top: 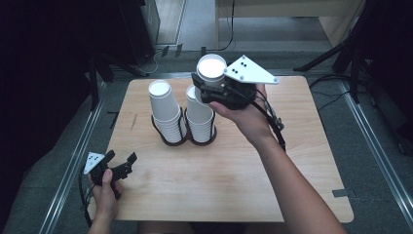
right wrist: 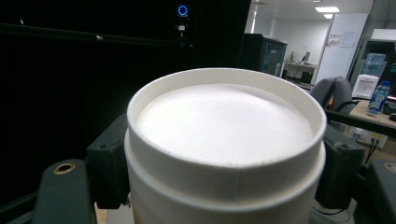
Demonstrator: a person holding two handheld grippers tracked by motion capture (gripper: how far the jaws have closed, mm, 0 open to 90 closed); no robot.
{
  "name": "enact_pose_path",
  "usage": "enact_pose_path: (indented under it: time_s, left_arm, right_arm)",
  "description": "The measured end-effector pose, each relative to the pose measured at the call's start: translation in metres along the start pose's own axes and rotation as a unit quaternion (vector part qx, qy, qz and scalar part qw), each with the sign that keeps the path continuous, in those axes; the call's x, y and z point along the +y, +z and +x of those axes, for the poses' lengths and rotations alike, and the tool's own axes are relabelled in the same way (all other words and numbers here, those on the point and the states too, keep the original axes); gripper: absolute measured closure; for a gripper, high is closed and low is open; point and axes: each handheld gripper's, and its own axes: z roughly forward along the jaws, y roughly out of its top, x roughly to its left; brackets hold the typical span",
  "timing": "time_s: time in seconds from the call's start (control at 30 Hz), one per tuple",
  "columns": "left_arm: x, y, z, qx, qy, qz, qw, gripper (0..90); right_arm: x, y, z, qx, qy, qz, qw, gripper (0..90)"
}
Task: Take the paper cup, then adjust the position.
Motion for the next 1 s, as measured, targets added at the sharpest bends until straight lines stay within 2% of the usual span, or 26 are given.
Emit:
enact_pose_path:
  time_s: [0.17, 0.23, 0.33, 0.43, 0.47, 0.5, 0.53, 0.6, 0.63, 0.7, 0.8, 0.83, 0.87, 1.0]
  left_arm:
    - [0.0, 0.0, 0.0, 0.001, 0.0, 0.0, 1.0, 2.5]
    - [0.0, 0.0, 0.0, 0.001, 0.002, -0.001, 1.0, 2.5]
    - [0.0, -0.001, -0.001, -0.001, 0.006, -0.003, 1.0, 2.5]
    - [0.001, -0.003, -0.004, -0.004, 0.021, -0.004, 0.9998, 2.6]
    - [0.001, -0.003, -0.006, -0.004, 0.03, -0.003, 0.9995, 2.5]
    - [0.001, -0.003, -0.006, -0.004, 0.03, -0.003, 0.9995, 2.5]
    - [0.002, -0.004, -0.01, -0.004, 0.045, 0.0, 0.999, 2.5]
    - [0.003, -0.004, -0.016, -0.004, 0.061, 0.002, 0.9981, 2.5]
    - [0.003, -0.004, -0.016, -0.004, 0.061, 0.002, 0.9981, 2.5]
    - [0.007, -0.005, -0.022, -0.022, 0.058, -0.003, 0.998, 2.5]
    - [0.012, -0.006, -0.036, -0.043, 0.072, -0.004, 0.9965, 2.5]
    - [0.016, -0.006, -0.047, -0.06, 0.081, -0.006, 0.9949, 2.5]
    - [0.016, -0.006, -0.047, -0.06, 0.081, -0.006, 0.9949, 2.6]
    - [0.025, -0.005, -0.068, -0.102, 0.095, -0.012, 0.9901, 2.5]
  right_arm:
    - [-0.005, -0.022, -0.01, 0.004, 0.007, 0.0, 1.0, 23.2]
    - [-0.009, -0.028, -0.014, 0.016, 0.012, 0.007, 0.9998, 23.2]
    - [-0.017, -0.038, -0.017, 0.017, 0.017, 0.022, 0.9995, 23.3]
    - [-0.025, -0.047, -0.019, 0.035, 0.02, 0.034, 0.9986, 23.3]
    - [-0.029, -0.049, -0.019, 0.038, 0.019, 0.037, 0.9984, 23.2]
    - [-0.032, -0.052, -0.019, 0.038, 0.02, 0.041, 0.9982, 23.2]
    - [-0.036, -0.054, -0.02, 0.037, 0.022, 0.043, 0.9982, 23.2]
    - [-0.042, -0.059, -0.021, 0.039, 0.031, 0.047, 0.9977, 23.2]
    - [-0.042, -0.059, -0.021, 0.039, 0.031, 0.047, 0.9977, 23.2]
    - [-0.051, -0.064, -0.023, 0.038, 0.038, 0.049, 0.9973, 23.1]
    - [-0.056, -0.069, -0.024, 0.039, 0.043, 0.048, 0.9972, 23.1]
    - [-0.058, -0.07, -0.024, 0.04, 0.044, 0.047, 0.9972, 23.1]
    - [-0.058, -0.07, -0.024, 0.04, 0.044, 0.047, 0.9972, 23.1]
    - [-0.064, -0.074, -0.023, 0.058, 0.043, 0.052, 0.996, 23.2]
